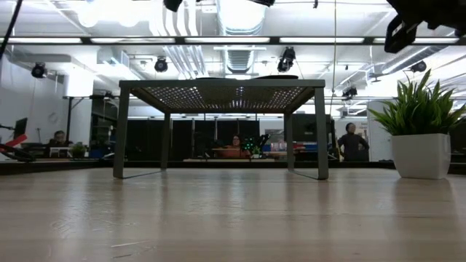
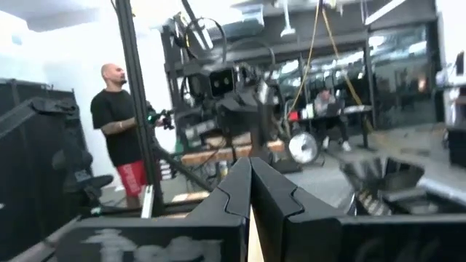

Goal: Pick & Place Mini shaped plates
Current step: Stack the square plate on top of the square plate on the shelf

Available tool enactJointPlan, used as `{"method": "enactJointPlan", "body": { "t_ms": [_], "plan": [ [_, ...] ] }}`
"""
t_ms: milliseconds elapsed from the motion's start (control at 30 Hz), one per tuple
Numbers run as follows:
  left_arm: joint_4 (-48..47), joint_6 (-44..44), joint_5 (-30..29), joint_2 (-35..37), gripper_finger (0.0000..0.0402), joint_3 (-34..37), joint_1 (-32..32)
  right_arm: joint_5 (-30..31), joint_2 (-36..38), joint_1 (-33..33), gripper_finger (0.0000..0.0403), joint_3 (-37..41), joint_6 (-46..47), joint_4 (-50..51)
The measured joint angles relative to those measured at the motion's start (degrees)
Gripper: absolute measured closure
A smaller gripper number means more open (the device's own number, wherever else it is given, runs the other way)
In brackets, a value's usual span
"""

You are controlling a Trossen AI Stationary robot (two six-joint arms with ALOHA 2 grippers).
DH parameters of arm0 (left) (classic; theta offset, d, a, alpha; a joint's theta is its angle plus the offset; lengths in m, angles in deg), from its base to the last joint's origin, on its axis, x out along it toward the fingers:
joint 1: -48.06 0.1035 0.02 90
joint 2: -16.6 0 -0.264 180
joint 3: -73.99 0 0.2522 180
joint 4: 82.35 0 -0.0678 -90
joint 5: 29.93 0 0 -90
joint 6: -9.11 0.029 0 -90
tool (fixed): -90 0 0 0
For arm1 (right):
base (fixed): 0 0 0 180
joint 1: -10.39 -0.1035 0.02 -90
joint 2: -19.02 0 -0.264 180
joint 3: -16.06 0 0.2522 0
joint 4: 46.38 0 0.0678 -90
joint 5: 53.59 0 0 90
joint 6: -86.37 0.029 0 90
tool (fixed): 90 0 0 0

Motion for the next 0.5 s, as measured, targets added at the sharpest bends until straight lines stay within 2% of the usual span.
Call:
{"method": "enactJointPlan", "body": {
  "t_ms": [133, 267, 500],
  "plan": [
    [0.42, 5.02, 0.08, -2.02, 0.0401, -2.63, 0.76, 4.51, -5.84, 0.01, 0.0394, -0.01, -4.31, -7.69],
    [0.66, 9.64, 0.10, -4.13, 0.0401, -5.51, 1.49, 10.34, -11.54, 0.00, 0.0394, -1.82, -6.68, -8.72],
    [1.01, 16.12, 0.11, -6.84, 0.0401, -9.91, 2.64, 11.73, -22.32, 0.01, 0.0389, -9.51, -9.17, -8.75]
  ]
}}
